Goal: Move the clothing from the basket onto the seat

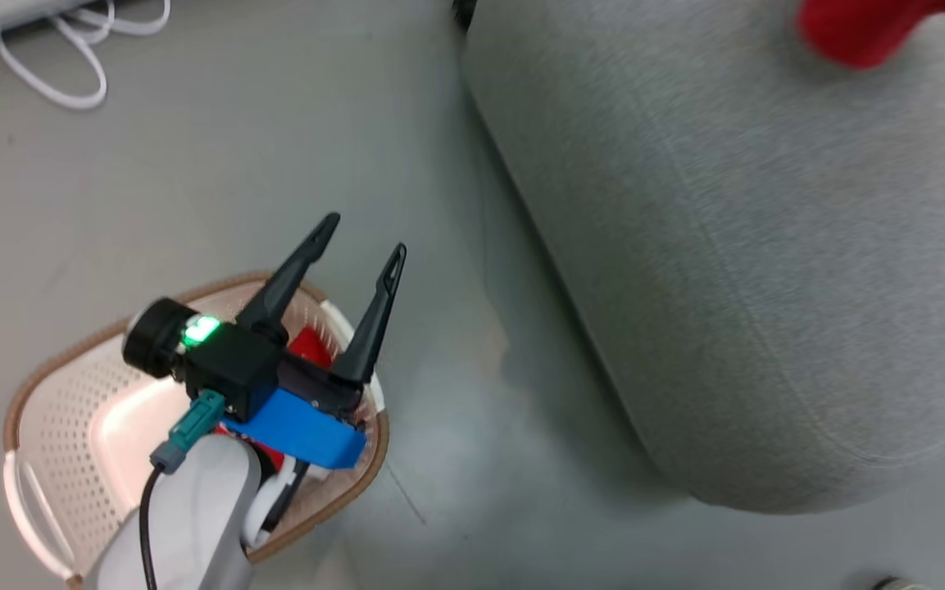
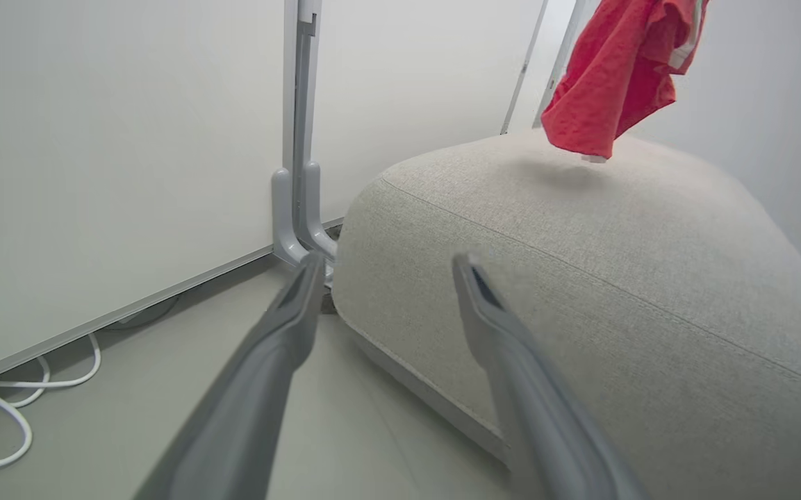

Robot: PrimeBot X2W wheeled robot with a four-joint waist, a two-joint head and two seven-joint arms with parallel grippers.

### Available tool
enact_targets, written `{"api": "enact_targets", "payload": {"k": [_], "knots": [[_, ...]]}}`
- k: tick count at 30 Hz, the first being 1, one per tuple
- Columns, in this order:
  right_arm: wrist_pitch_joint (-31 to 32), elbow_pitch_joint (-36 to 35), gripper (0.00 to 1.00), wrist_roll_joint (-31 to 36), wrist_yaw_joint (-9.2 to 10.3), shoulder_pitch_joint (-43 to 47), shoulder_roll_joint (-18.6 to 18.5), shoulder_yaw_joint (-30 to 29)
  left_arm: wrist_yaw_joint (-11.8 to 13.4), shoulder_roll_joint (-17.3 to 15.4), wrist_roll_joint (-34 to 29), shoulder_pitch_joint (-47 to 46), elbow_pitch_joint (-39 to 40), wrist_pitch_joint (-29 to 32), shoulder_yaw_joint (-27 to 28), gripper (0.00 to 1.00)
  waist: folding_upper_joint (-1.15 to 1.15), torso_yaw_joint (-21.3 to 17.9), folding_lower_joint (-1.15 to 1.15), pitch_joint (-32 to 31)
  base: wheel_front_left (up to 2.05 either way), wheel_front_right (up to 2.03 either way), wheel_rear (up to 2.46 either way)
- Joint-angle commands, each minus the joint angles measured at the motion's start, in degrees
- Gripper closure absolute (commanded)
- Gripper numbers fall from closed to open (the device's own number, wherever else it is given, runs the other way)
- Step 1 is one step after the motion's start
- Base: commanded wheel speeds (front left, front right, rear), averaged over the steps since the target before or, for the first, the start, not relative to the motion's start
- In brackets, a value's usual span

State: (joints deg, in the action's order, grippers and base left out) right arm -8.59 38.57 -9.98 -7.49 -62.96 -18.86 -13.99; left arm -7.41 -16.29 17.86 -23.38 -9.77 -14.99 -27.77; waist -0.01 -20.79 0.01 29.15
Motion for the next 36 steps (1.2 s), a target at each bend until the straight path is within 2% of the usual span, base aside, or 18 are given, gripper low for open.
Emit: {"api": "enact_targets", "payload": {"k": [1, 4, 13, 25, 26, 27, 29, 36], "knots": [[-0.2, -0.1, 1.00, 0.6, -0.01, -0.8, -0.2, -1.2, -0.1, -0.7, -0.4, -1.8, 0.6, -0.3, 0.0, 0.00, 0.01, 3.4, -0.01, 5.5, 0.00, 0.00, 0.00], [-0.5, 0.5, 1.00, 1.3, -0.01, -0.2, -0.9, -5.6, -0.1, -1.4, -0.7, -3.9, 1.9, -0.3, -0.6, 0.00, 0.01, 4.5, -0.01, 8.4, 0.00, 0.00, 0.00], [-2.7, 8.4, 1.00, 3.1, -0.01, 5.2, 1.7, -13.0, -0.1, -2.1, -1.1, -6.7, 3.1, -0.3, -2.2, 0.00, 0.01, 5.7, -0.01, 11.6, 0.00, 0.00, 0.00], [-5.7, 15.2, 1.00, 5.6, -0.01, 6.1, 2.3, -14.9, 0.0, -2.5, -0.3, -4.8, 1.9, -0.3, -2.3, 0.00, 0.01, 4.6, -0.01, 8.9, 0.00, 0.00, 0.00], [-5.8, 15.4, 0.93, 5.8, -0.01, 6.2, 2.6, -14.7, 0.1, -2.4, -0.2, -4.5, 1.8, -0.3, -2.2, 0.00, 0.01, 4.4, -0.01, 8.6, 0.00, 0.00, 0.00], [-6.0, 15.5, 0.59, 6.0, -0.01, 6.3, 2.8, -14.6, 0.2, -2.3, -0.2, -4.3, 1.8, -0.3, -2.0, 0.00, 0.01, 4.3, -0.01, 8.3, 0.00, 0.00, 0.00], [-6.3, 15.8, 0.00, 6.4, -0.01, 6.7, 3.0, -14.2, 0.2, -2.1, -0.2, -3.9, 1.6, -0.3, -1.8, 0.00, 0.01, 4.1, -0.01, 7.5, 0.00, 0.00, 0.00], [-6.5, 15.9, 0.00, 7.5, -0.01, 8.5, 2.7, -12.1, 0.2, 0.0, 0.6, -1.9, 0.6, -0.3, -1.2, 0.00, 0.01, 4.3, -0.01, 2.7, 0.00, 0.00, 0.00]]}}
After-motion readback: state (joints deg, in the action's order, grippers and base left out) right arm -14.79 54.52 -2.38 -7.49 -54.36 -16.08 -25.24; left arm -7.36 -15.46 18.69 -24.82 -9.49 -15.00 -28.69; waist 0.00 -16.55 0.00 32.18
